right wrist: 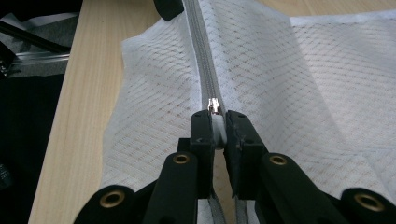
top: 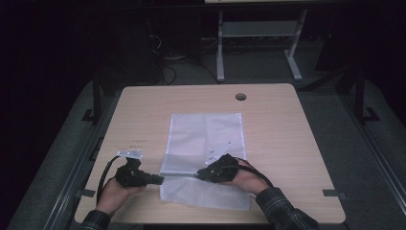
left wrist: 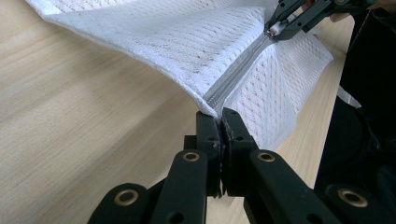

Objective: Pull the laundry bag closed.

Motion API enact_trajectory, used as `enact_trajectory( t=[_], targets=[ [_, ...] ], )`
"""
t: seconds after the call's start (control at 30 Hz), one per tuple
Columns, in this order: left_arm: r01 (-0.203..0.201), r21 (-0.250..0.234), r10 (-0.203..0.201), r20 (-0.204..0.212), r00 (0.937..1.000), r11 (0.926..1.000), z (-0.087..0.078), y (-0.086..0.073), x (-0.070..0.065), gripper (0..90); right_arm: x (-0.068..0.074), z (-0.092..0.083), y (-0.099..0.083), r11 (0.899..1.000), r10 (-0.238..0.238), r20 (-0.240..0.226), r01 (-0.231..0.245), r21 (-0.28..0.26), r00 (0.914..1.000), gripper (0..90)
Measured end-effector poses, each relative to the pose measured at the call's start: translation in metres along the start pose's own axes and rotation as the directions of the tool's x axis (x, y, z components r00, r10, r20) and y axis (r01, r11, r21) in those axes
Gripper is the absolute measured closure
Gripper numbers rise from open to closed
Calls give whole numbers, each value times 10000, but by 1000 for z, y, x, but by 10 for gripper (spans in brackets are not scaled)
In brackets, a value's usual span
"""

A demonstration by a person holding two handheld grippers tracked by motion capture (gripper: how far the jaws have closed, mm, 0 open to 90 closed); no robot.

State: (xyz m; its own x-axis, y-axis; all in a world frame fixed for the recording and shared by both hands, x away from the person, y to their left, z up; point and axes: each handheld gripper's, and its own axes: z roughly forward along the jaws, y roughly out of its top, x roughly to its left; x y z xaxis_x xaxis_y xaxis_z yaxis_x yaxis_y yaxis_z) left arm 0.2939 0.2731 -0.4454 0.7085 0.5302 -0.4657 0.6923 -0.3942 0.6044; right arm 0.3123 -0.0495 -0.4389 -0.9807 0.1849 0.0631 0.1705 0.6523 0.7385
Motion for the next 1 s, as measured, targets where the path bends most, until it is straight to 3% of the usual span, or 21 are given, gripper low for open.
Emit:
enact_trajectory(
  t=[1.0],
  targets=[
    [98,-48,-99,-60,9999,9999,-3,-1,2,875,-3,-21,-16,9999,134,200,-136,99,9997,812]
  ],
)
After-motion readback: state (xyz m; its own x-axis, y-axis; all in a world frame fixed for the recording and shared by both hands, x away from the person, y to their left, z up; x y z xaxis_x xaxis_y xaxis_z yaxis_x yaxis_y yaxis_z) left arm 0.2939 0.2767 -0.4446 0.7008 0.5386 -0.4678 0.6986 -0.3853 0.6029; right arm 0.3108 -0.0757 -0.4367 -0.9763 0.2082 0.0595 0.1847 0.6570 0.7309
